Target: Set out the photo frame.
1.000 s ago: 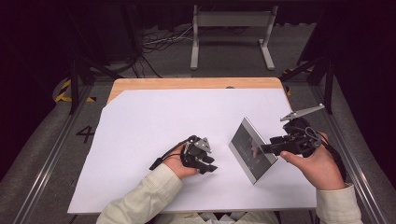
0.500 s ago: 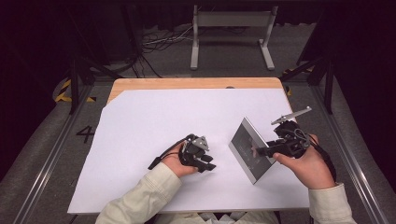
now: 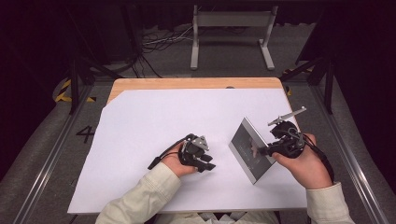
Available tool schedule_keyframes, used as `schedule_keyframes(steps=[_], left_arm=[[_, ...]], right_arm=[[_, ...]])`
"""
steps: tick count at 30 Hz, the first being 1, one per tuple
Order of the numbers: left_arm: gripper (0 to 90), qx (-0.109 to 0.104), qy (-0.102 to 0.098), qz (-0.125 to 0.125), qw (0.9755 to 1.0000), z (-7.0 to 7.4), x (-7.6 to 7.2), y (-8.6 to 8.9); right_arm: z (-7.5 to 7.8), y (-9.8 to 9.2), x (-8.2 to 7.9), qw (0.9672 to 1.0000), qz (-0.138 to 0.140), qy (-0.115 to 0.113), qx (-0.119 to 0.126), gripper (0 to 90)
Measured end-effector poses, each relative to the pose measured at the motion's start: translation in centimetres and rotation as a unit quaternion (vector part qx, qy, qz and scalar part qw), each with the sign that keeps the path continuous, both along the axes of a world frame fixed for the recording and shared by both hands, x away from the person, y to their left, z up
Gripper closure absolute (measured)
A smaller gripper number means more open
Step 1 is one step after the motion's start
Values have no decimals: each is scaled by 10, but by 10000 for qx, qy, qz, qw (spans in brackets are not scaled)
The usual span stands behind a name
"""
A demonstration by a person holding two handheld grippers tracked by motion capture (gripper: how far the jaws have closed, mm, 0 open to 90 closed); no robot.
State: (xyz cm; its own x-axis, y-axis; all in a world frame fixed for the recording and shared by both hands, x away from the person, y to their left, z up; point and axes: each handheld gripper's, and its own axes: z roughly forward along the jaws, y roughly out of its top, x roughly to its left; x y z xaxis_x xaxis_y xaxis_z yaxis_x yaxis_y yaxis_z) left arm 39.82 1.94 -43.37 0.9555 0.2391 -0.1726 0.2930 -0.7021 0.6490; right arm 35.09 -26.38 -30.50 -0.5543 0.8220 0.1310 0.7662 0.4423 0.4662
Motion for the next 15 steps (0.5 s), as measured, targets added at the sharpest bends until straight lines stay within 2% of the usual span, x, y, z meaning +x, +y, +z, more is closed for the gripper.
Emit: schedule_keyframes(steps=[6,8,15], left_arm=[[631,-10,16,39,10000,1,0,2],[631,-25,-19,32,10000,1,1,3],[631,-59,-18,105,9999,3,1,9]], right_arm=[[1,1,1,9999,-111,8,-18,832],[2,0,1,10000,-58,15,57,839],[9,5,2,9999,91,-39,-49,839]])
